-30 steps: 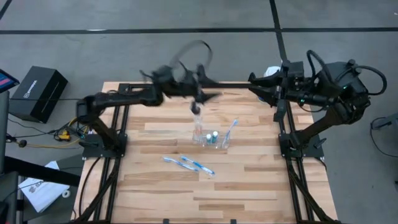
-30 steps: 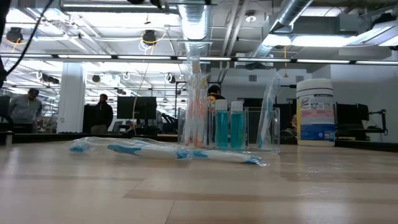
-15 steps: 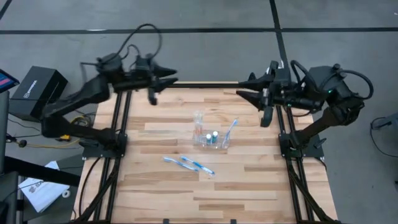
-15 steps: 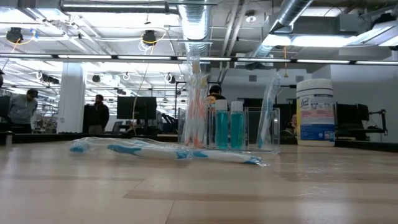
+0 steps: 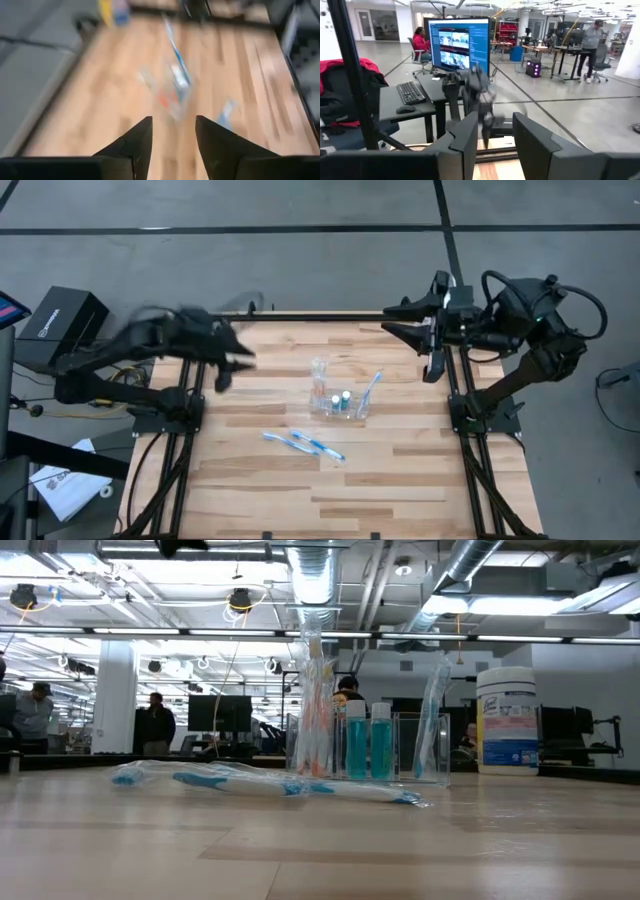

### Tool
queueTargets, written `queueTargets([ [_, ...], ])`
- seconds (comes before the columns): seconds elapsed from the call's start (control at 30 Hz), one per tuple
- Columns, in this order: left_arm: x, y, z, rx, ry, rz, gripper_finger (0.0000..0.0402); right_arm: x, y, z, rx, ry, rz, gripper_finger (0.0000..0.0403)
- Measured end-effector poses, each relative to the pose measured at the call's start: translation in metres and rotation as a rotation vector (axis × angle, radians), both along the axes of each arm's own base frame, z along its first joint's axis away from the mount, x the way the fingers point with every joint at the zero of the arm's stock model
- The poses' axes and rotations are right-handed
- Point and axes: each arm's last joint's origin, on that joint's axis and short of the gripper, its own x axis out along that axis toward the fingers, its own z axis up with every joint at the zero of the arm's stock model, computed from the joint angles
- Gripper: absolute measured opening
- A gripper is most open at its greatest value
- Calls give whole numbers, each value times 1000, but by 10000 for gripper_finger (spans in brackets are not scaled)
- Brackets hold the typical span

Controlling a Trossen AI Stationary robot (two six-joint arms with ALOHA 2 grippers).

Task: Pick & Place toothbrushing station
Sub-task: Put the left blue toothbrush into the transparent organizer

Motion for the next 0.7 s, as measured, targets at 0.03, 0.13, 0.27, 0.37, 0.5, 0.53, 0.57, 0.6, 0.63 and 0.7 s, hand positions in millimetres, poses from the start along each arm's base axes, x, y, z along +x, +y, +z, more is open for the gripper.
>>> queueTargets([
  [0.03, 4, -4, -12, -9, 42, -26, 145, 0, 0, 0, 0, 1, 5, 113],
  [0.13, 11, -12, -51, -50, 162, -73, 145, 0, 0, 0, 12, 0, 11, 113],
  [0.27, 16, -25, -104, -129, 309, -114, 145, -1, 3, 0, 33, -3, 24, 113],
  [0.37, 17, -36, -129, -152, 335, -152, 145, 0, 3, 0, 36, -4, 24, 113],
  [0.5, 25, -49, -152, -175, 264, -195, 145, 0, 1, 0, 38, -9, 12, 113],
  [0.53, 26, -52, -158, -180, 266, -203, 145, 0, -1, 0, 43, -12, 5, 113],
  [0.57, 26, -54, -165, -188, 284, -204, 145, 1, -2, 0, 47, -13, 0, 113],
  [0.6, 26, -56, -170, -195, 303, -203, 145, 1, -3, 0, 57, -15, -3, 113],
  [0.63, 28, -58, -176, -203, 320, -203, 145, 1, -3, 0, 64, -16, -7, 113],
  [0.7, 28, -60, -187, -214, 374, -208, 145, 1, -4, 1, 64, -18, -12, 113],
])
